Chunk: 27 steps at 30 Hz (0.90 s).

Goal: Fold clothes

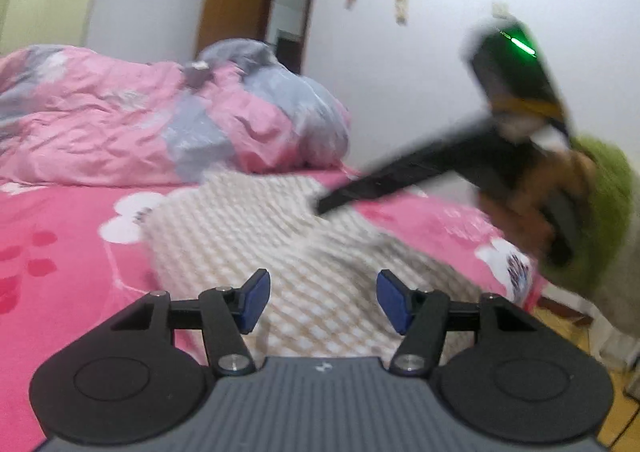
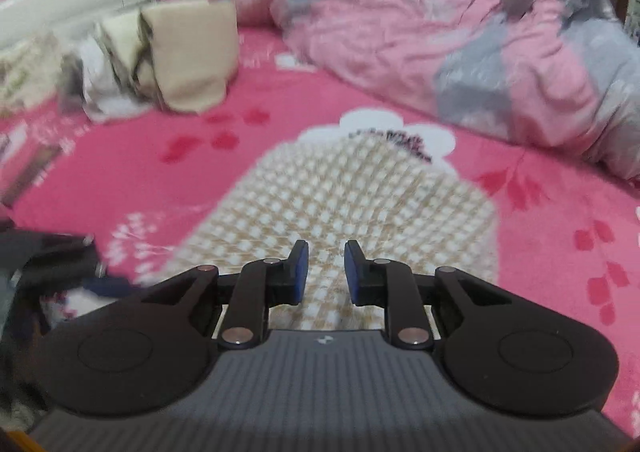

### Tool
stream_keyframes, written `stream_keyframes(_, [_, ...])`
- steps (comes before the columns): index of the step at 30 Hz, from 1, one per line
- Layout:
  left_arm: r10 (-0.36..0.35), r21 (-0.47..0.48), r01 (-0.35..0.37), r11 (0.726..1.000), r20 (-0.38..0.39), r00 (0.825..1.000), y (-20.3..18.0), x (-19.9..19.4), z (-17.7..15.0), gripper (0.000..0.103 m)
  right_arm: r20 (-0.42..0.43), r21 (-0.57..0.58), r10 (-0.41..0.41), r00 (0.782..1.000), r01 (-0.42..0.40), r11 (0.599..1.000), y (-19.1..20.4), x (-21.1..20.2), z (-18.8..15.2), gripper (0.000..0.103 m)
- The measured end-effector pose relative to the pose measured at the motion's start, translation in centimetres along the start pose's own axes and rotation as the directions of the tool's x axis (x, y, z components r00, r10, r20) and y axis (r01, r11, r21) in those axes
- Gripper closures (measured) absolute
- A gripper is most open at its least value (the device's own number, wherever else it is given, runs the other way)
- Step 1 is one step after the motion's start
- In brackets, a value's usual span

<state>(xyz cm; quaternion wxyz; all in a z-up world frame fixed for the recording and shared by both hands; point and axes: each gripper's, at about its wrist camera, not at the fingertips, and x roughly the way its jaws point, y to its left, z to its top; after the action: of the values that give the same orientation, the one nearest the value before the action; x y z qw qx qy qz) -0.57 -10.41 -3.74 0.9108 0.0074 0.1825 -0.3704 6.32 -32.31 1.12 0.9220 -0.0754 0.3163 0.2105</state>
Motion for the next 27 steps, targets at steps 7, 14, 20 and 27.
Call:
stream_keyframes(7, [0.09,0.215,-0.069,0.974,-0.088,0.992,-2.0,3.0,-2.5,0.04,-0.054,-0.024,0.005,0.999,-0.007,1.0,1.1,2.2,-6.5,0.084])
stream_keyframes(14, [0.086,0.209,-0.066,0.976,-0.087,0.993,-2.6,-0.1,-2.1,0.05,-0.04,0.053,0.01,0.999,-0.008,0.999,1.6,-1.8,-5.7,0.083])
stream_keyframes(20, [0.098,0.269,-0.066,0.961,-0.108,0.989,-4.2,0.2,-3.6,0.048,-0.104,0.037,-0.044,0.994,0.048,0.998,2.1,-1.4,-9.0,0.084])
stream_keyframes(27, [0.062,0.192,-0.04,0.981,-0.105,0.993,-3.6,-1.8,-2.2,0.051,-0.022,0.089,-0.014,1.0,0.016,0.996,2.1,-3.8,-9.3,0.083])
